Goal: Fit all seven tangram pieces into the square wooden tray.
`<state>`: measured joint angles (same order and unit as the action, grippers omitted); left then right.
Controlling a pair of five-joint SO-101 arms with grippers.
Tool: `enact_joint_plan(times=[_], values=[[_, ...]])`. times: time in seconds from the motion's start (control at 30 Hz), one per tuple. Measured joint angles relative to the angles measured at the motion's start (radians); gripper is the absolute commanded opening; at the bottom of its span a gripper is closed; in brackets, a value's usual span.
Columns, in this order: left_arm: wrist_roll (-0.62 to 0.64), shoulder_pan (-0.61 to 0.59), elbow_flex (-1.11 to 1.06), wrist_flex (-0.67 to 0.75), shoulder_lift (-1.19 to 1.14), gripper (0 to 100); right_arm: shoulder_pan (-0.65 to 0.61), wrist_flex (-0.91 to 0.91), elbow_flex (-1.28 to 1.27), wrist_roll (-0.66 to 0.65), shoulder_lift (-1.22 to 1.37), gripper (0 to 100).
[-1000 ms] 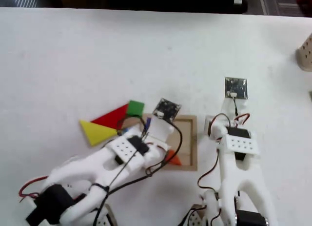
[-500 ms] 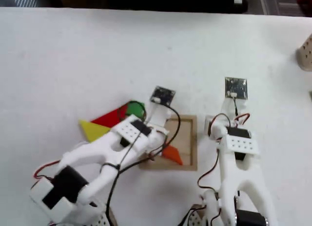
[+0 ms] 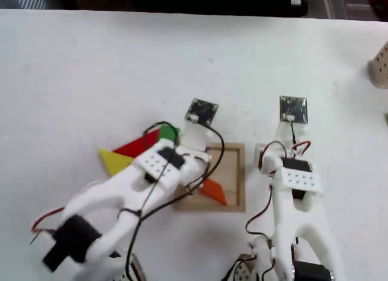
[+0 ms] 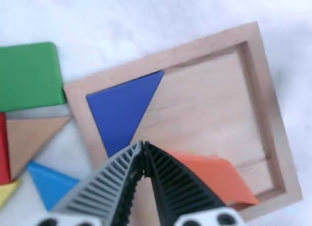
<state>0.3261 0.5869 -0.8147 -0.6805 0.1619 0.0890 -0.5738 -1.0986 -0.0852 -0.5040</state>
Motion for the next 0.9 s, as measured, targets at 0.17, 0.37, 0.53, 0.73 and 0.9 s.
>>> enact_joint_plan(times=[0.17, 0.37, 0.53, 0.73, 0.9], values=[[0.0, 0.081, -0.112, 0.0, 0.132, 2, 0.0, 0.0, 0.0, 0.0, 0.0, 11.9], [0.0, 0.278, -0.186, 0.0, 0.143, 2, 0.0, 0.0, 0.0, 0.0, 0.0, 11.9], [0.0, 0.296, -0.207, 0.04, 0.147, 2, 0.0, 0.0, 0.0, 0.0, 0.0, 11.9], [0.0, 0.244, -0.206, 0.115, 0.106, 2, 0.0, 0.0, 0.0, 0.0, 0.0, 11.9], [-0.002, 0.203, -0.098, 0.135, -0.032, 2, 0.0, 0.0, 0.0, 0.0, 0.0, 11.9]])
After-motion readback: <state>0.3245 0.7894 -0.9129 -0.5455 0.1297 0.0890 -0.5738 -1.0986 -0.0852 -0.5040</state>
